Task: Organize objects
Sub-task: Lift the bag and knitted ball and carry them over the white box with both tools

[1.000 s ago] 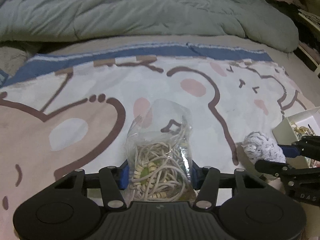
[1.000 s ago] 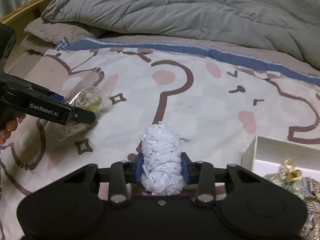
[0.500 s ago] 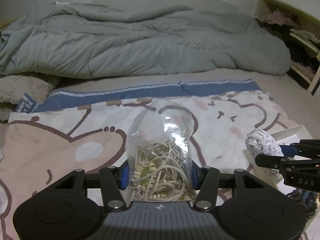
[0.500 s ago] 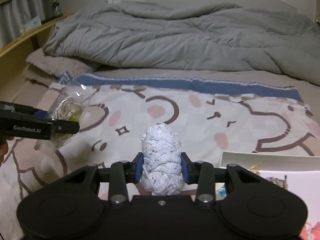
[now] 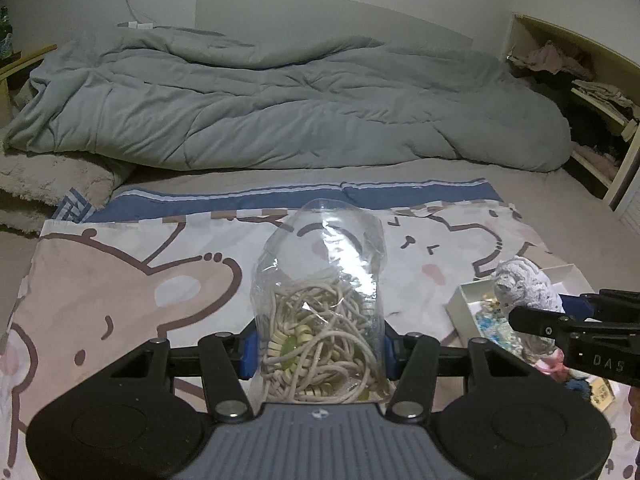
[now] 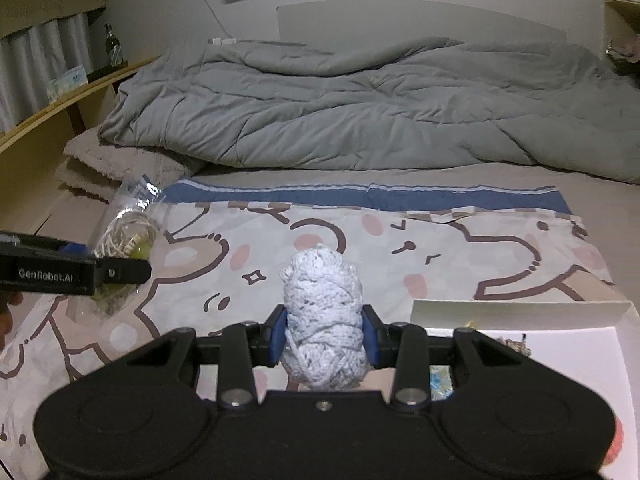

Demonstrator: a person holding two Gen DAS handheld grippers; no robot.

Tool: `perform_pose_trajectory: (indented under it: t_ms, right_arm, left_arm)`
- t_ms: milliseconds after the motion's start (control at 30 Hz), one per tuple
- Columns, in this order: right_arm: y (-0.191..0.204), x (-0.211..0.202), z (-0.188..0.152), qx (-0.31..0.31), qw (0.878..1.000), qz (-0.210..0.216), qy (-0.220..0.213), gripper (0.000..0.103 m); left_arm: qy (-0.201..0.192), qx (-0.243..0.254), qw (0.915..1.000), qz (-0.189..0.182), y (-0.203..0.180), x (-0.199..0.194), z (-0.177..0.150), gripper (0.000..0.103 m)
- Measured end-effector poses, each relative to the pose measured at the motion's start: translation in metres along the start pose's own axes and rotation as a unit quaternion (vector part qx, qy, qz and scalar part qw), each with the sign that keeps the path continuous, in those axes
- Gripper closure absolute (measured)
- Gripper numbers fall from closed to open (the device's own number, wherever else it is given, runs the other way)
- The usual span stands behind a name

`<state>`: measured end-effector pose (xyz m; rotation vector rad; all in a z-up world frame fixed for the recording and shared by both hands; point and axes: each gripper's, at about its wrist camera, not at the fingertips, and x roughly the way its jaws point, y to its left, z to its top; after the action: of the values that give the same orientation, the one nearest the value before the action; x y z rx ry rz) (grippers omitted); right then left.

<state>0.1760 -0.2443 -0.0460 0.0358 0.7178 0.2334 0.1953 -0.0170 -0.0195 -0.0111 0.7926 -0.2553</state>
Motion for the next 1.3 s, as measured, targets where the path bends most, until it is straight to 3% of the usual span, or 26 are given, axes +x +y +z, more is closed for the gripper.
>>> perform_pose_trajectory:
  t_ms: [633,1300]
  right_arm:
    - [-0.020,-0.049,-0.021,0.013,0.999,-0.031,-0.024,0.064]
    - [-0.106,-0.088,-0.029,0.073,0.992,-0.077,-0.060,0.064]
  left_arm:
    - [-0.032,-0.010,0.9994,-0.005,-0.050,-0.027,-0.018,0.048]
    - [-0.050,0.021,0.9963,-0.067,-0.143,-0.005,0.012,0.048]
